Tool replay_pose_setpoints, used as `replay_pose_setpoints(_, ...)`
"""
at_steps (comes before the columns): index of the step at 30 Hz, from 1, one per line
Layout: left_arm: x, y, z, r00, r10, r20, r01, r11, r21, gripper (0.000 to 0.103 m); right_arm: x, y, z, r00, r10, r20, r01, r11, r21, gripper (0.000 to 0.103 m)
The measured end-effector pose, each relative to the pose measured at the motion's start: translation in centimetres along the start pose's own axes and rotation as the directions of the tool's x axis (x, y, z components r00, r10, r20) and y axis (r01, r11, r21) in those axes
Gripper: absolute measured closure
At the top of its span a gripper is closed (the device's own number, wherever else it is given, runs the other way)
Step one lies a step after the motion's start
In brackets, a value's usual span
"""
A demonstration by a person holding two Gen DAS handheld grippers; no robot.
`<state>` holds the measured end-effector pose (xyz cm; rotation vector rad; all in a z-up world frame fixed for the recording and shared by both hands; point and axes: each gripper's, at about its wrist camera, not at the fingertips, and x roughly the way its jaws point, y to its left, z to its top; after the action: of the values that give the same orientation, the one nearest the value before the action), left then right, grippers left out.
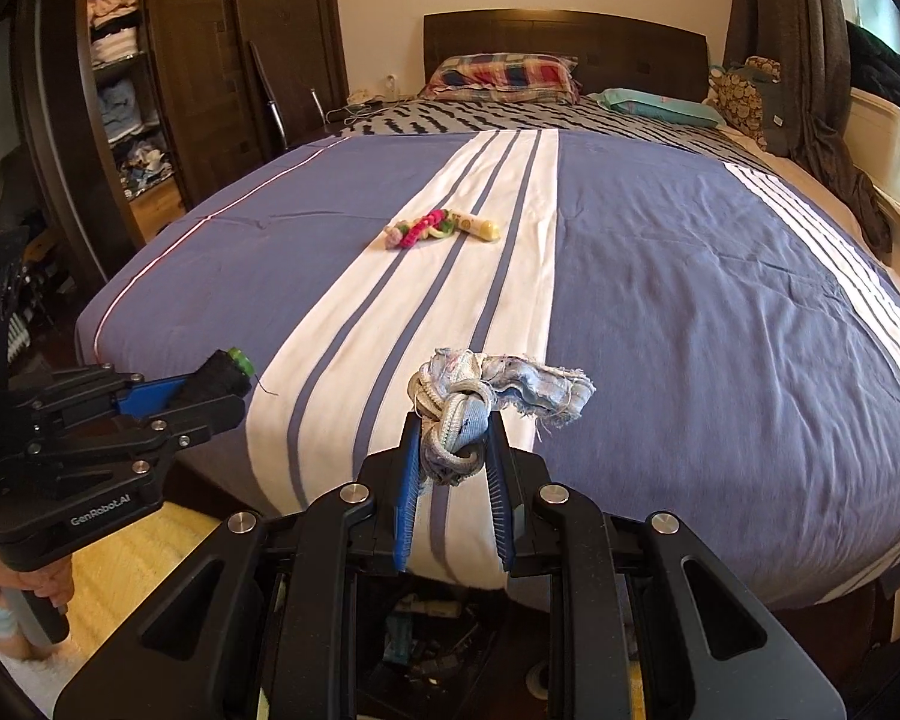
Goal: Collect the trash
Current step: 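Lift the spool and knotted cloth and carry them toward the bin, then lower the spool and knotted cloth down into the black bin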
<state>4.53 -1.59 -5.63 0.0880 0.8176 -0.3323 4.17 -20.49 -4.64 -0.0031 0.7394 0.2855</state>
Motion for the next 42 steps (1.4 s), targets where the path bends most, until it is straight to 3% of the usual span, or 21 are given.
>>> replay_pose_setpoints(9,0.4,-0.7,-4.0,0.999,-0.023,-0.045,0.021,1.0,-0.023,0.078,-0.6,0.6,-4.0,0.999,0.02,-0.031,-0.02,1.0,0.007,0.081)
replay_pose_setpoints(20,2.8,-1.8,-8.4,0.989,-0.073,-0.129,0.069,0.997,-0.038,0.078,0.9,0.6,-9.6,0.987,0.067,-0.144,-0.059,0.996,0.064,0.081)
replay_pose_setpoints(32,7.5,-2.2,-12.3,0.961,-0.096,-0.26,0.082,0.994,-0.065,0.078,5.6,0.2,-14.0,0.951,0.082,-0.3,-0.045,0.991,0.127,0.081)
replay_pose_setpoints(42,11.3,-1.9,-15.1,0.923,-0.109,-0.37,0.088,0.993,-0.075,0.078,8.3,-0.1,-16.5,0.92,0.089,-0.383,-0.033,0.988,0.151,0.081)
